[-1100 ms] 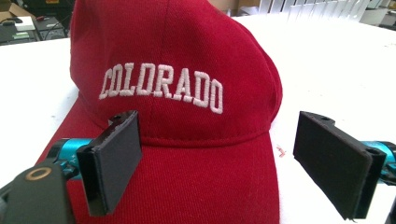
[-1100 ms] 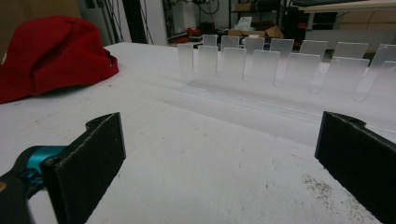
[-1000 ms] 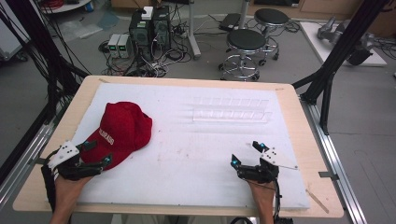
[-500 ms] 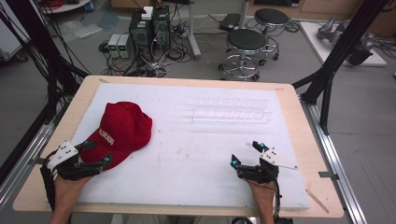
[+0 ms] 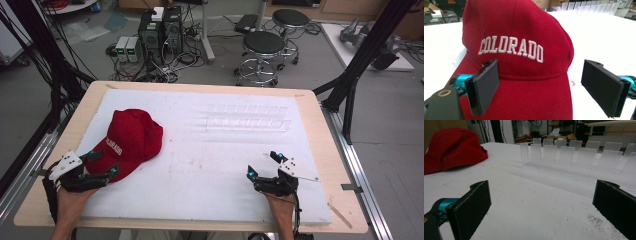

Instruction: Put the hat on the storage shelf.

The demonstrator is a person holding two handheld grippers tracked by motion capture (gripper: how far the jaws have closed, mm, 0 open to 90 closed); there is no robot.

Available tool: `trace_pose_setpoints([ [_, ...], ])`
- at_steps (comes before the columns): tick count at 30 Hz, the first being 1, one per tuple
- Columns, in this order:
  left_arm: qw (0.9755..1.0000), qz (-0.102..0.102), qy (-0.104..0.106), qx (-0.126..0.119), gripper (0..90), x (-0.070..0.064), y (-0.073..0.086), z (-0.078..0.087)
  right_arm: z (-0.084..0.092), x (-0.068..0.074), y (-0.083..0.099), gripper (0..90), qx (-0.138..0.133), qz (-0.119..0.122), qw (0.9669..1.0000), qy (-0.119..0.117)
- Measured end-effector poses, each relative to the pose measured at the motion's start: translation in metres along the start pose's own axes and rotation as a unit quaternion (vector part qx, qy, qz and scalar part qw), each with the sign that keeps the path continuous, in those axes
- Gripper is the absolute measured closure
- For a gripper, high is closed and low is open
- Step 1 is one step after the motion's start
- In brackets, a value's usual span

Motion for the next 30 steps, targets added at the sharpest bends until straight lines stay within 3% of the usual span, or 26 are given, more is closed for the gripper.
trace_pose_setpoints([
  [7, 1.0000, 0.002, -0.006, -0.003, 15.6, 0.008, -0.008, 0.010, 0.000, 0.000, 0.000, 0.6, -0.001, -0.001, 1.0000, 0.000],
  [12, 1.0000, 0.001, 0.000, -0.002, 15.4, 0.014, -0.025, 0.011, 0.000, 0.000, 0.000, 0.6, -0.001, 0.001, 1.0000, 0.000],
  [17, 0.9999, -0.011, 0.001, 0.008, 15.2, 0.020, -0.048, 0.004, 0.000, 0.000, 0.000, 0.6, -0.001, 0.001, 1.0000, 0.000],
  [22, 0.9990, -0.027, 0.000, 0.035, 15.1, 0.026, -0.066, -0.006, 0.000, 0.000, 0.000, 0.6, 0.000, 0.000, 1.0000, 0.000],
  [30, 0.9966, -0.037, 0.013, 0.072, 15.1, 0.028, -0.079, -0.028, 0.000, 0.000, 0.000, 0.6, -0.002, 0.000, 1.0000, 0.000],
])
Point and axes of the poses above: each handheld gripper's, and its own axes: z roughly backward along the jaws, y roughly out of its underside, x roughly to its left, the point moved 9 cm from there along -z, roughly forward along the jaws, and after that the axes turned 5 degrees about -x, right-handed, at the moved point
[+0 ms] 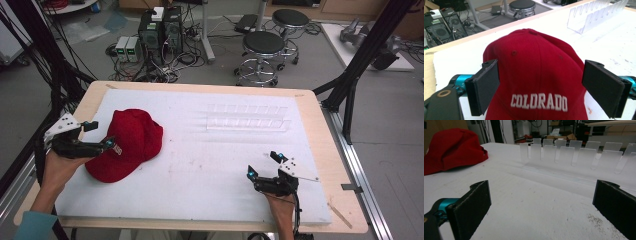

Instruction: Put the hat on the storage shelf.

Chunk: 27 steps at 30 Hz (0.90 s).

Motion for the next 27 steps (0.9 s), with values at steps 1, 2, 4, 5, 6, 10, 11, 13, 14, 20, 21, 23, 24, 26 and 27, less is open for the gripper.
trace_pose_setpoints([
  [1, 1.0000, 0.000, 0.001, 0.005, 15.1, 0.001, -0.001, -0.003, 0.000, 0.000, 0.000, 0.6, 0.000, 0.000, 1.0000, 0.000],
  [2, 1.0000, 0.002, 0.002, 0.009, 15.1, 0.001, -0.001, -0.005, 0.000, 0.000, 0.000, 0.6, 0.000, 0.000, 1.0000, -0.001],
  [4, 0.9997, 0.002, 0.002, 0.026, 15.1, 0.005, 0.000, -0.011, 0.000, 0.000, 0.000, 0.6, 0.000, -0.002, 1.0000, 0.000],
  [5, 0.9993, 0.004, -0.002, 0.038, 15.1, 0.007, 0.001, -0.015, 0.000, 0.000, 0.000, 0.6, 0.000, -0.002, 1.0000, 0.000],
  [6, 0.9990, 0.003, -0.002, 0.045, 15.1, 0.009, 0.001, -0.018, 0.000, 0.000, 0.000, 0.6, 0.000, -0.002, 1.0000, 0.000],
  [10, 0.9972, -0.006, -0.006, 0.075, 15.2, 0.011, 0.001, -0.029, 0.000, 0.000, 0.000, 0.6, 0.000, -0.002, 1.0000, 0.002],
  [11, 0.9964, -0.007, -0.003, 0.085, 15.2, 0.011, 0.001, -0.031, 0.000, -0.001, 0.000, 0.6, 0.000, -0.003, 1.0000, 0.002],
  [13, 0.9952, -0.009, -0.006, 0.097, 15.2, 0.012, 0.002, -0.036, 0.000, -0.001, 0.000, 0.6, -0.001, -0.002, 1.0000, 0.002],
  [14, 0.9948, -0.008, -0.008, 0.101, 15.3, 0.012, 0.002, -0.038, 0.000, 0.000, 0.000, 0.6, 0.000, -0.002, 1.0000, 0.001],
  [20, 0.9927, -0.009, -0.006, 0.120, 16.4, 0.012, 0.009, -0.046, 0.000, 0.000, 0.000, 0.6, 0.000, -0.004, 1.0000, 0.003],
  [21, 0.9928, -0.013, -0.004, 0.119, 16.8, 0.011, 0.009, -0.048, 0.000, 0.000, 0.000, 0.6, 0.000, -0.004, 1.0000, 0.003],
  [23, 0.9921, -0.015, 0.001, 0.124, 19.9, 0.009, 0.011, -0.049, 0.000, 0.000, 0.000, 0.6, 0.000, -0.004, 1.0000, 0.004],
  [24, 0.9921, -0.015, 0.001, 0.124, 19.9, 0.009, 0.011, -0.049, 0.000, 0.000, 0.000, 0.6, 0.000, -0.003, 1.0000, 0.004],
  [26, 0.9905, -0.018, 0.008, 0.136, 20.1, 0.007, 0.015, -0.052, 0.000, 0.000, 0.000, 0.6, 0.000, -0.002, 1.0000, 0.003],
  [27, 0.9888, -0.022, 0.009, 0.147, 20.5, 0.005, 0.018, -0.054, 0.000, -0.001, 0.000, 0.6, 0.000, 0.000, 1.0000, 0.003],
])
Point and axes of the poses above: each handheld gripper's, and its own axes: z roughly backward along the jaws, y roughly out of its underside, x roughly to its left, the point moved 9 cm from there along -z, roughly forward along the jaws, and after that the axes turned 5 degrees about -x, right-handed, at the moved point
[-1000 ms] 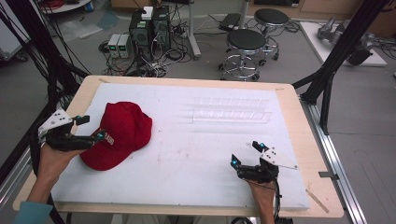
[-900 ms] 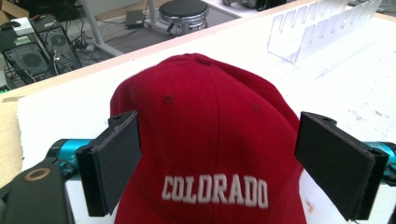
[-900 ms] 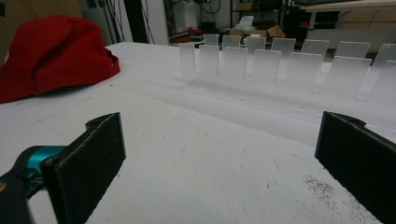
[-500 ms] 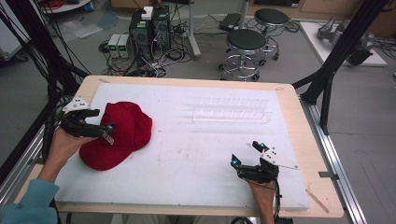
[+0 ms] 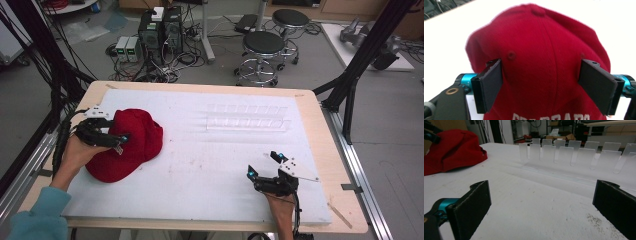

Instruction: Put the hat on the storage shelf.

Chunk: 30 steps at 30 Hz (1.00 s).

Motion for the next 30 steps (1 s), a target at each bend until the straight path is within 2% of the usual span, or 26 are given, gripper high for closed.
trace_pose_setpoints([
  [7, 1.0000, 0.003, 0.006, 0.006, 26.7, -0.0021, 0.0025, -0.0062, 0.0000, 0.0000, 0.0000, 0.6, 0.000, 0.000, 1.0000, 0.000],
  [8, 0.9999, 0.005, 0.008, 0.006, 32.6, -0.0023, 0.0026, -0.0062, 0.0000, 0.0002, 0.0001, 0.6, 0.001, -0.001, 1.0000, 0.000],
  [9, 0.9999, 0.004, 0.011, 0.008, 32.6, -0.0022, 0.0030, -0.0061, 0.0000, 0.0002, 0.0001, 0.6, 0.001, -0.001, 1.0000, 0.000],
  [10, 0.9998, 0.007, 0.014, 0.009, 41.1, -0.0027, 0.0033, -0.0062, 0.0000, 0.0000, 0.0000, 0.6, 0.000, 0.000, 1.0000, 0.000],
  [12, 0.9996, 0.018, 0.015, 0.013, 49.3, -0.0044, 0.0034, -0.0067, 0.0000, 0.0000, 0.0001, 0.6, 0.001, 0.000, 1.0000, 0.000],
  [14, 0.9997, 0.018, 0.013, 0.013, 55.6, -0.0051, 0.0032, -0.0072, -0.0002, 0.0002, 0.0000, 0.6, 0.000, 0.000, 1.0000, 0.000],
  [15, 0.9996, 0.014, 0.012, 0.019, 55.6, -0.0057, 0.0041, -0.0073, -0.0002, 0.0002, 0.0000, 0.6, 0.000, 0.000, 1.0000, 0.000],
  [16, 0.9996, 0.015, 0.011, 0.021, 62.5, -0.0065, 0.0046, -0.0079, -0.0002, 0.0002, 0.0000, 0.6, 0.000, 0.001, 1.0000, 0.000],
  [17, 0.9995, 0.015, 0.008, 0.027, 62.5, -0.0065, 0.0057, -0.0079, -0.0002, 0.0002, 0.0000, 0.6, 0.000, 0.001, 1.0000, 0.000],
  [18, 0.9993, 0.014, 0.005, 0.034, 67.4, -0.0063, 0.0069, -0.0079, -0.0002, 0.0002, 0.0000, 0.6, 0.000, 0.001, 1.0000, 0.001],
  [19, 0.9991, 0.016, 0.006, 0.038, 72.3, -0.0067, 0.0078, -0.0080, -0.0003, 0.0003, 0.0000, 0.6, 0.000, 0.000, 1.0000, 0.000],
  [23, 0.9987, 0.027, 0.005, 0.042, 82.5, -0.0063, 0.0084, -0.0058, -0.0003, 0.0005, 0.0004, 0.6, 0.003, 0.001, 1.0000, 0.001],
  [30, 0.9990, 0.032, 0.007, 0.030, 85.2, -0.0085, 0.0043, -0.0002, -0.0014, 0.0012, 0.0007, 0.6, 0.005, 0.007, 1.0000, 0.001],
])
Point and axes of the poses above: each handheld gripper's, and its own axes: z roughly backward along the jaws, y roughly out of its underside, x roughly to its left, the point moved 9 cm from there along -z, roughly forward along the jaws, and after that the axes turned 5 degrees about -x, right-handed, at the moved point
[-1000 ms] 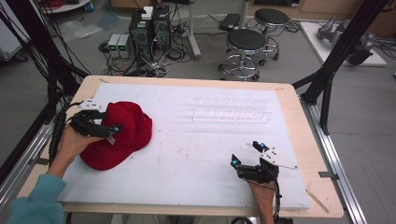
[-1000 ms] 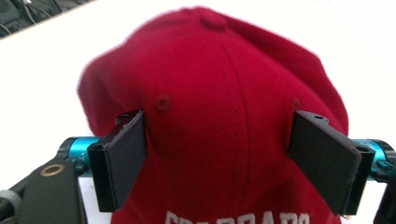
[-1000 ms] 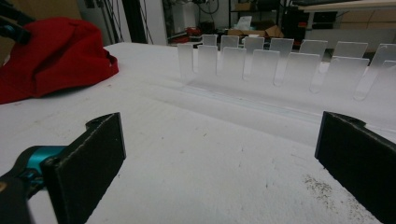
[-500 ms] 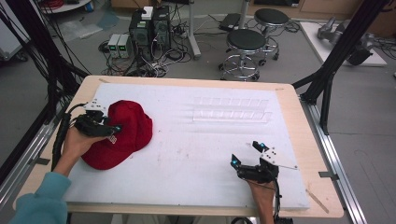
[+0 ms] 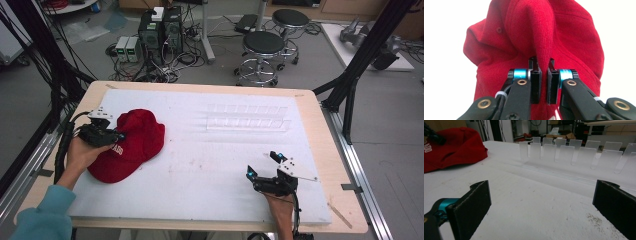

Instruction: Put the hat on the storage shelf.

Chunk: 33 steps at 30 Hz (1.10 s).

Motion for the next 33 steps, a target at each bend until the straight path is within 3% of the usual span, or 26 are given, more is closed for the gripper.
trace_pose_setpoints([
  [11, 0.9983, 0.005, 0.019, -0.055, 85.3, -0.015, -0.023, 0.010, -0.001, 0.001, 0.001, 0.6, 0.006, 0.004, 1.0000, -0.001],
  [17, 0.9971, -0.007, 0.022, -0.072, 85.3, -0.023, -0.033, 0.013, -0.001, -0.001, 0.001, 0.6, 0.007, -0.004, 1.0000, 0.003],
  [19, 0.9964, -0.012, 0.023, -0.081, 85.3, -0.027, -0.040, 0.016, -0.003, -0.003, 0.002, 0.6, 0.018, -0.011, 0.9997, 0.007],
  [23, 0.9931, -0.022, 0.031, -0.111, 85.3, -0.038, -0.058, 0.022, -0.006, -0.005, 0.002, 0.6, 0.028, -0.019, 0.9994, 0.013],
  [25, 0.9896, -0.029, 0.041, -0.135, 85.4, -0.049, -0.071, 0.026, -0.007, -0.006, 0.002, 0.6, 0.030, -0.023, 0.9992, 0.014],
  [33, 0.9806, -0.057, 0.080, -0.170, 85.3, -0.080, -0.096, 0.025, -0.012, 0.004, -0.013, 0.5, 0.027, -0.017, 0.9995, 0.006],
])
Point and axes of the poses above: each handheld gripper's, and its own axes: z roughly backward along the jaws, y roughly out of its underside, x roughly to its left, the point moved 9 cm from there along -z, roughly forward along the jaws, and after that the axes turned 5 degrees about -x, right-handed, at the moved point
